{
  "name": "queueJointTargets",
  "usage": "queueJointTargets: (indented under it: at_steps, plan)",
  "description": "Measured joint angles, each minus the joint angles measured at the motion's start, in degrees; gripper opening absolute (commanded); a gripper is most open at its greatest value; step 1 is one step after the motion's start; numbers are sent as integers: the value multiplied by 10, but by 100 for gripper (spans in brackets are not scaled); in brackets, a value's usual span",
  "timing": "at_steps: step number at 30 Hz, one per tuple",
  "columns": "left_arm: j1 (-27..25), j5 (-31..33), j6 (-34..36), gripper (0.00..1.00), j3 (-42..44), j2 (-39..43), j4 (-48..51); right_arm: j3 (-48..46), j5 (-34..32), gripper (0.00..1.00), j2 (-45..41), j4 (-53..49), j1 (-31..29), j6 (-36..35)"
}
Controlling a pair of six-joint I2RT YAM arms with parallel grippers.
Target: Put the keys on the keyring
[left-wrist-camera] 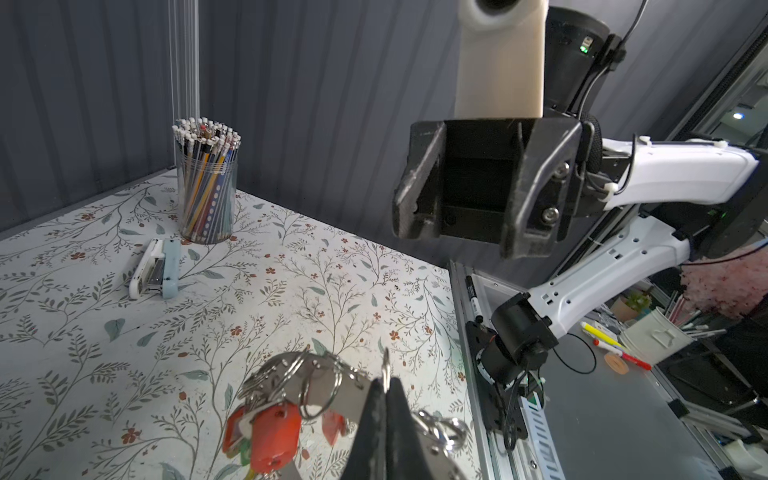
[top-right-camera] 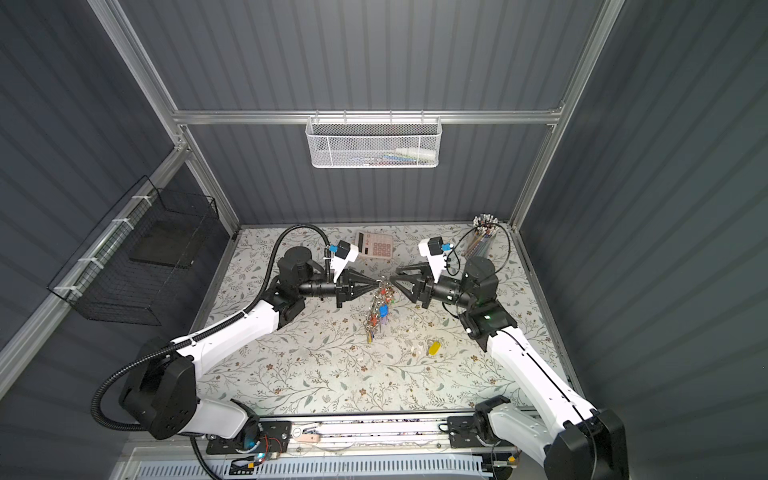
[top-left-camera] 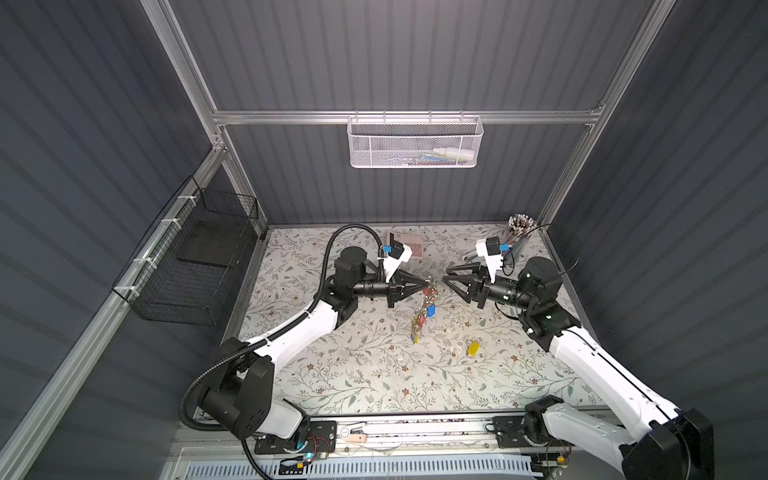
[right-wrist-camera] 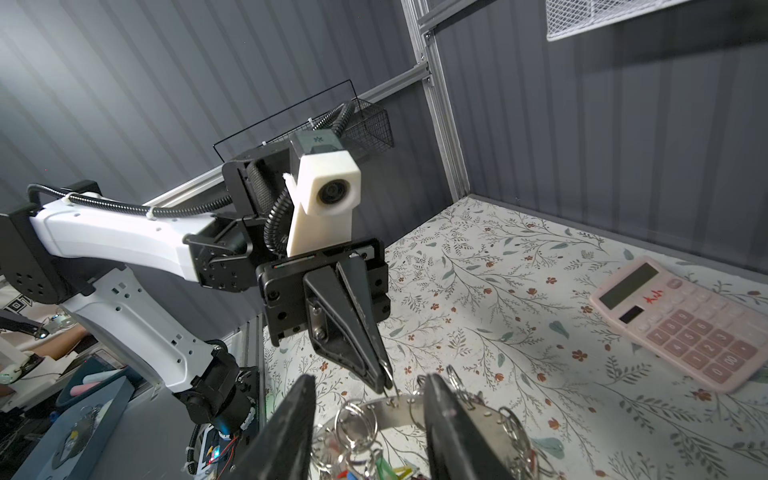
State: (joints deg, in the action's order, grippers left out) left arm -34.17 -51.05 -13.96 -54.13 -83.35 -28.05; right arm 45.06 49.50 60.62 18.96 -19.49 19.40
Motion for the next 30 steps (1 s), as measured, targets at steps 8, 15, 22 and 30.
queueJointTargets:
  at_steps: [8, 15, 22, 30]
  plan:
    - [-17, 50, -122, 0, 53, 0, -204, -4, 17, 47, 18, 24, 0, 20]
    - [-19, 75, -175, 0, 74, -15, -317, -7, 38, 39, 28, 53, 0, 37]
    - [-19, 83, -200, 0, 76, -33, -351, -8, 61, 27, 55, 90, -1, 61]
    - [-24, 86, -206, 0, 76, -39, -366, -8, 69, 25, 75, 109, -4, 68]
